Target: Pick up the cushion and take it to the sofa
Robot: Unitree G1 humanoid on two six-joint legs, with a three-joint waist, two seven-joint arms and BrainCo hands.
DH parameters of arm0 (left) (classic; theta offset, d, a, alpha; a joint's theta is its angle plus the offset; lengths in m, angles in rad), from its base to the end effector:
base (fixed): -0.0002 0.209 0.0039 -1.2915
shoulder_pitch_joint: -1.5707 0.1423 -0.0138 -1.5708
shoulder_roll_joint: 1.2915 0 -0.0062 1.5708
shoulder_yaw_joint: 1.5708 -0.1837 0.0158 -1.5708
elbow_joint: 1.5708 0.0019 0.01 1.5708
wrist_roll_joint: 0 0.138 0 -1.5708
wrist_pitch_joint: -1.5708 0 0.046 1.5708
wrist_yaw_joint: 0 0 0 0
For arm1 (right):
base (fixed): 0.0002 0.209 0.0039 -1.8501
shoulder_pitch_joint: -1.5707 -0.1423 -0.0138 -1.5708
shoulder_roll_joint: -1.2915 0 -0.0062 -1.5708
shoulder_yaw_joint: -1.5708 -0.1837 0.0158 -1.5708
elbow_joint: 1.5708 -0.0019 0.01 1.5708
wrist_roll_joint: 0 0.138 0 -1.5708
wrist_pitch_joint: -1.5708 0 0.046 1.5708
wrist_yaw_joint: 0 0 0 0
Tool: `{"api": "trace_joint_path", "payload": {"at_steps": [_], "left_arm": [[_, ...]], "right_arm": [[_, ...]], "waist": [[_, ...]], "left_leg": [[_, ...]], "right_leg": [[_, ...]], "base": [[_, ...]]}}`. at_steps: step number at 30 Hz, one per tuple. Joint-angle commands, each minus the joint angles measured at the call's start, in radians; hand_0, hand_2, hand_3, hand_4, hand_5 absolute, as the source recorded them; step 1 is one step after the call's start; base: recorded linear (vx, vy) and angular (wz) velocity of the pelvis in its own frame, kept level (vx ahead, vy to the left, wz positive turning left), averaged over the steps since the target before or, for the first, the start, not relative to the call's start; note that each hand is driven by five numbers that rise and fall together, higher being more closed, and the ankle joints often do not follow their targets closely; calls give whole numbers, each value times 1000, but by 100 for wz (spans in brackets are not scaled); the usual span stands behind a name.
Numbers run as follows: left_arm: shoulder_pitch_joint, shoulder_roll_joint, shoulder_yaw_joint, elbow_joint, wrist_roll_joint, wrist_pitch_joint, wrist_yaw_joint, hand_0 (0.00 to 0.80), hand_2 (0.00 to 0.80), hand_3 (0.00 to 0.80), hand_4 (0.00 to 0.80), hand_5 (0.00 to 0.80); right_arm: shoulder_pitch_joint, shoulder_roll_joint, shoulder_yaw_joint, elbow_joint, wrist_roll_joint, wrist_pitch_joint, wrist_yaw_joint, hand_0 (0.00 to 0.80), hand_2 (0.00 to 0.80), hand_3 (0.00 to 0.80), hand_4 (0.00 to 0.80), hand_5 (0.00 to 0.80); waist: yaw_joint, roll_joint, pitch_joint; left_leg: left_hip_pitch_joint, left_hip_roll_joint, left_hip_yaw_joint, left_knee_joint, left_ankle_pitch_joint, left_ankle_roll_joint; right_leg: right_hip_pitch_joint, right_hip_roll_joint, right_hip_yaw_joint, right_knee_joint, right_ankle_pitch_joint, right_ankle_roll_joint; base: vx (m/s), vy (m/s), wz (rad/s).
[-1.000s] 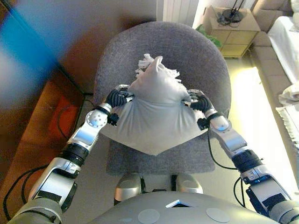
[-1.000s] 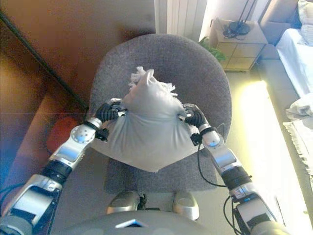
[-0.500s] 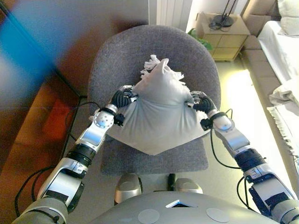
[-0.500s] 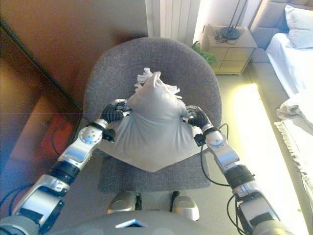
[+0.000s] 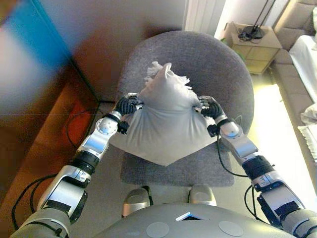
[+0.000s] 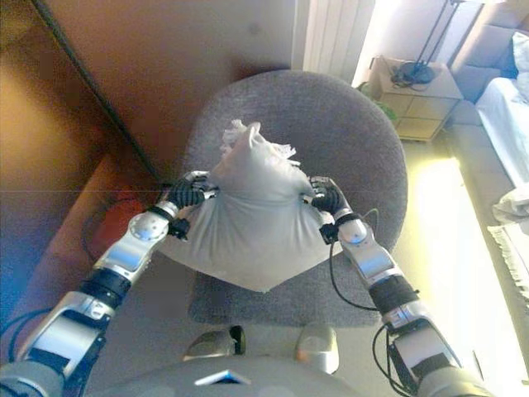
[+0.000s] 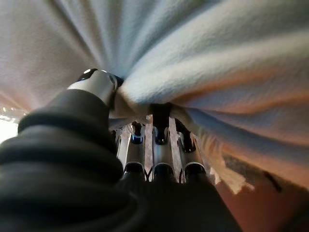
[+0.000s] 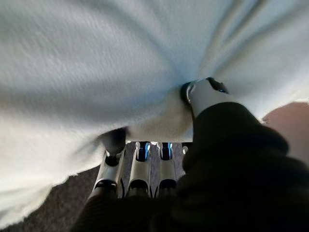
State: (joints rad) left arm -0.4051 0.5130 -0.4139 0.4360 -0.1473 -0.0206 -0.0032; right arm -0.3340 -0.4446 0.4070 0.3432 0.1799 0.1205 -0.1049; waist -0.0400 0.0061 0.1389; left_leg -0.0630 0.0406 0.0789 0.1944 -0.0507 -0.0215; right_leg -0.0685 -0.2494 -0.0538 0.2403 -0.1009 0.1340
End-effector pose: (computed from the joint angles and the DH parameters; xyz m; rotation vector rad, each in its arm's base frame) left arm 0.2697 0.1929 0.0536 0.5066 0.1181 -0.2688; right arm 0.2557 -0.1736 0.0401 -0.4168 0.2128 0.1852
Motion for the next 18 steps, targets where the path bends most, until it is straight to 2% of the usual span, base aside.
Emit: {"api": "trace_joint_path", "payload": {"at_steps": [1,3,6,8,10,13,18], "left_arm": [[-204,23,11,-30,-80,-60,80,800,800,800,800,800],[-229,25,9,-28,-99,-62,122,800,800,800,800,800],[-278,18,20,-25,-109,-73,157,800,800,800,800,800],[-324,23,23,-16,-101,-88,176,800,800,800,800,800],[-362,25,19,-4,-117,-91,184,800,800,800,800,800],[-357,8,11,-3,-132,-75,186,800,800,800,800,800],[-333,-30,0,8,-106,-48,168,800,800,800,800,800]], "right_arm": [[-191,-20,-4,25,51,-66,-40,800,800,800,800,800],[-241,-35,0,16,52,-52,-32,800,800,800,800,800],[-338,-71,1,8,24,-42,-27,800,800,800,800,800],[-417,-93,4,24,19,-53,-25,800,800,800,800,800],[-464,-99,13,36,21,-53,-38,800,800,800,800,800],[-457,-98,24,27,51,-41,-55,800,800,800,800,800],[-408,-83,8,37,64,-25,-56,800,800,800,800,800]], "waist": [[2,-33,39],[2,-31,74],[3,-20,121],[1,-8,153],[-7,-3,171],[-13,-9,172],[-12,-23,167]], "left_leg": [[-141,115,11,201,-88,-77],[-189,143,-11,225,-72,-101],[-270,163,-37,240,-46,-130],[-339,172,-40,280,-47,-134],[-391,189,-35,353,-70,-133],[-418,211,-27,460,-132,-123],[-394,223,-17,510,-177,-128]], "right_leg": [[-114,-23,26,45,104,34],[-134,-6,26,62,83,37],[-196,-2,8,95,56,34],[-288,-6,1,181,33,27],[-362,-9,8,300,-4,11],[-398,-37,16,431,-59,1],[-369,-76,24,459,-70,24]], "base": [[-250,-213,58],[-118,-118,57],[-177,-4,26],[-312,70,-9],[-160,53,4],[82,28,9],[188,35,-8]]}}
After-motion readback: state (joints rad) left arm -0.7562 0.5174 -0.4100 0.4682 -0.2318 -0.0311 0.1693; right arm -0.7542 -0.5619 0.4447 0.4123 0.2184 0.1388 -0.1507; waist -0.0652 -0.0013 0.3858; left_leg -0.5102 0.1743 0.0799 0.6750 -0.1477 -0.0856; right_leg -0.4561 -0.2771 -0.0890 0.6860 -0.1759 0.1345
